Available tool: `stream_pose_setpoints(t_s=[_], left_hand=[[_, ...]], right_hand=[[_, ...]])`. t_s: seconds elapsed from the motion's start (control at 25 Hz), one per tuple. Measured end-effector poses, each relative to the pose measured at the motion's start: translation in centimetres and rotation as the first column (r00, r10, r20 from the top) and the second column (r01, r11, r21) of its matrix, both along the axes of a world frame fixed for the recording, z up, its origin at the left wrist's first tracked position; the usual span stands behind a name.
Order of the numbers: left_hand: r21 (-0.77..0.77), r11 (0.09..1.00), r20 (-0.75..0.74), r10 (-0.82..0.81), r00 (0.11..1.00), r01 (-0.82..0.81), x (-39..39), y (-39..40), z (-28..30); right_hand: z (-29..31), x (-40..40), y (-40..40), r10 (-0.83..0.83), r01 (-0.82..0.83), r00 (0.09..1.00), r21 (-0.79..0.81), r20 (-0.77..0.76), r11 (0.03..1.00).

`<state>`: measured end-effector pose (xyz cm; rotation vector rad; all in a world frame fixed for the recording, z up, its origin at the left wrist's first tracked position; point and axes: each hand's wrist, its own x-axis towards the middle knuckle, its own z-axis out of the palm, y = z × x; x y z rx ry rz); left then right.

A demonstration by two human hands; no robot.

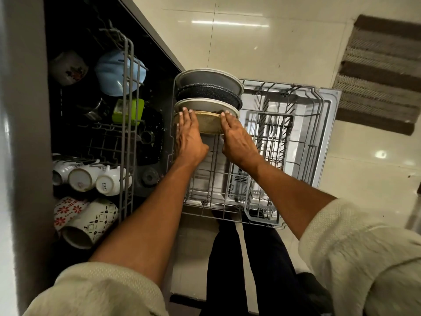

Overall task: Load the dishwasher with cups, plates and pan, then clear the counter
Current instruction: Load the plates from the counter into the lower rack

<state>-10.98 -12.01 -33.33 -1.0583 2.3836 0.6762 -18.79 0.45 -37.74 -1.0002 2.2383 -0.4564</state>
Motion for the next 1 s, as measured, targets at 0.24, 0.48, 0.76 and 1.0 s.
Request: stream_pose_setpoints(t_s=[0.24,0.48,0.76,1.0], left_hand=[[0.019,0.998,0.069,-0.055,0.996,0.054,3.1,3.1,3.7],[0.039,0.996,0.018,-0.083,0.996,0.082,6.5,7.9,8.6],[0.052,0.997,-0.049,0.062,0.997,-0.059,10.9,12.1,14.4],[-0.089,0.987,-0.219,0.115,0.969,-0.137,16.7,16.2,21.0]], right_hand=[[4.3,2.6,2.3,0.14,-0.138,0.99,0.041,-0.028,0.99],[10.6,5.3,5.1,0.33,-0.313,0.933,0.126,-0.146,0.941],[18.7,9.7,9.0,0.398,-0.373,0.897,0.153,-0.19,0.915],[26.3,15.4,11.9,0.494,-0.485,0.823,0.104,-0.281,0.868]])
